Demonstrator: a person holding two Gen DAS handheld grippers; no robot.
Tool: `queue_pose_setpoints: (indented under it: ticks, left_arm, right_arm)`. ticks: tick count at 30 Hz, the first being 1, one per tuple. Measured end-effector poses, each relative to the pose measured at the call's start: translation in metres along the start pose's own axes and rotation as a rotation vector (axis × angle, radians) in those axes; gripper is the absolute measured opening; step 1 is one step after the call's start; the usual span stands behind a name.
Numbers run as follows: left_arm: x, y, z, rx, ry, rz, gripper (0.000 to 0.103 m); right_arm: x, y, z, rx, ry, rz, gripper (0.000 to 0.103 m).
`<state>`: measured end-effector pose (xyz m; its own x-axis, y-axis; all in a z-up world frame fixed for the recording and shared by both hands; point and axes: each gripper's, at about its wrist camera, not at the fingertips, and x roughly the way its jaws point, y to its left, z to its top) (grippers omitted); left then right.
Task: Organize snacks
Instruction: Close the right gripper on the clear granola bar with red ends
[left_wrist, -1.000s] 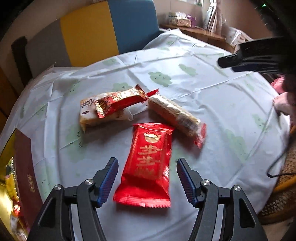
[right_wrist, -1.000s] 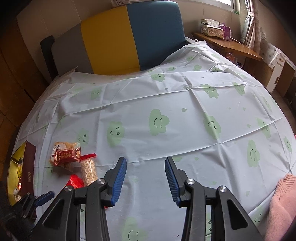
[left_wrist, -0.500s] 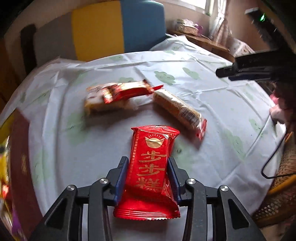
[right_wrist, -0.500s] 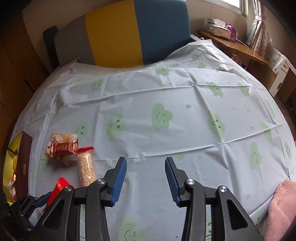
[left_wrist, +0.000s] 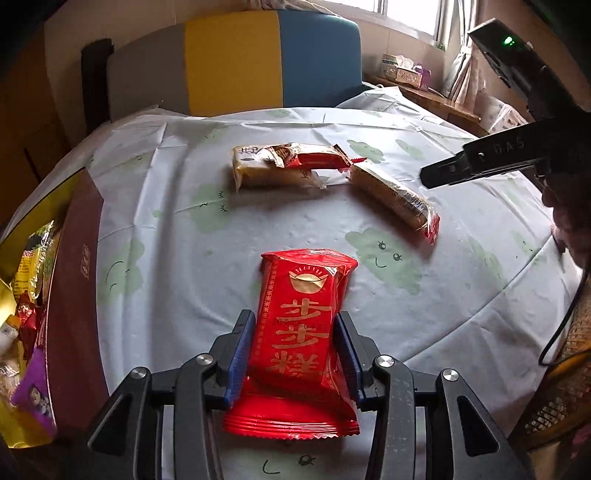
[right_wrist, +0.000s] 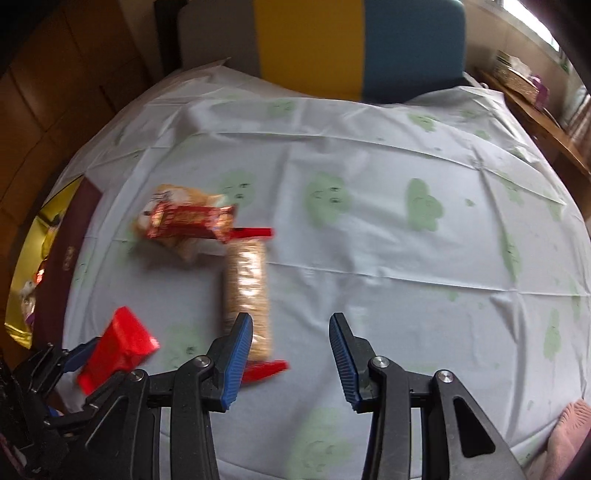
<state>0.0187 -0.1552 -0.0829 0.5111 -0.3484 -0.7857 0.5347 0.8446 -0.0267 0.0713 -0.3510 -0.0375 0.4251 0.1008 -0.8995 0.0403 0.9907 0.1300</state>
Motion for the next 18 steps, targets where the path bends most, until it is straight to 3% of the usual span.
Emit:
queue_pose_setpoints:
  ticks: [3, 11, 12, 13, 18]
  left_arm:
    - [0.000, -0.001, -0.002, 0.000, -0.006, 0.002, 0.045]
    - [-0.002, 0.000, -0.006, -0.015, -0.026, -0.002, 0.045]
    - [-0.002, 0.000, -0.006, -0.016, -0.029, 0.001, 0.045]
    - [-0.002, 0.000, -0.007, -0.015, -0.032, 0.003, 0.045]
    - [-0.004, 0.001, -0.007, -0.025, -0.034, 0.000, 0.043]
  right_arm:
    - [0.004, 0.016, 0.001, -0.027, -0.002, 0.030, 0.044]
    - [0.038, 0.031, 0.007, -0.080, 0.039, -0.056, 0.044]
    - [0.040, 0.030, 0.008, -0.088, 0.041, -0.063, 0.043]
    - [0.043, 0.031, 0.007, -0.102, 0.046, -0.070, 0.032]
    - [0.045, 0.041, 0.001, -0.176, 0.035, -0.122, 0.030]
